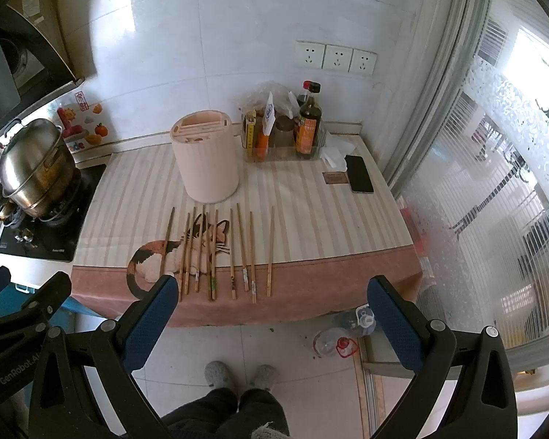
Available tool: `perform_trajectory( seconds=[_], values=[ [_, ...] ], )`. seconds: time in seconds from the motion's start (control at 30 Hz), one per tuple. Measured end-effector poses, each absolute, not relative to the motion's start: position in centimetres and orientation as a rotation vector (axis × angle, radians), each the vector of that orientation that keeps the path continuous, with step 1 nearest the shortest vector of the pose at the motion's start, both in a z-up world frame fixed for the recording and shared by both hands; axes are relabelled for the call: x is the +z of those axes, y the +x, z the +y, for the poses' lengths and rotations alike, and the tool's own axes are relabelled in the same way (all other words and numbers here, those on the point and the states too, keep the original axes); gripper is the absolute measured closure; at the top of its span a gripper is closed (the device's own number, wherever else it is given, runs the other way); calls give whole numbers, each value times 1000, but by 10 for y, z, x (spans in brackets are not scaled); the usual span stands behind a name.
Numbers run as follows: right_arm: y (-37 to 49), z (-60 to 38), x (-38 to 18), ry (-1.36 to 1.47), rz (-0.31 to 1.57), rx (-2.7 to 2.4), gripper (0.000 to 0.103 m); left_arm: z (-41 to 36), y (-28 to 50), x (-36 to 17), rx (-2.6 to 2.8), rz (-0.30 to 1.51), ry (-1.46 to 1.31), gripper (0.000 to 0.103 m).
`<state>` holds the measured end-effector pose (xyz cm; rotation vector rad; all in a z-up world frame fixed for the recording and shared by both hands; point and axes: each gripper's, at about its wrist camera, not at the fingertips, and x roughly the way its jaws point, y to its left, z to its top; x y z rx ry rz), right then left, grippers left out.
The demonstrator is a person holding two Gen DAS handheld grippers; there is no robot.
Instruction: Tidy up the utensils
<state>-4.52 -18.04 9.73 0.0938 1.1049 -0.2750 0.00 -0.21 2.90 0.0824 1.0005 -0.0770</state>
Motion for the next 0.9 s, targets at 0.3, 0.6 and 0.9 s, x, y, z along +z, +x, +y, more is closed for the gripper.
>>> perform_trajectory(
  seconds=[0.3,0.6,0.9],
  values=[
    [-42,-179,104,92,1098,-271,0,2,-5,26,-77,998,83,0],
    [-30,-194,91,147,1071,-275,0,-12,32,11,-19,938,101,0],
    [15,-245,4,220,1099,-326,0,-7,111,-79,160,982,143,0]
  ],
)
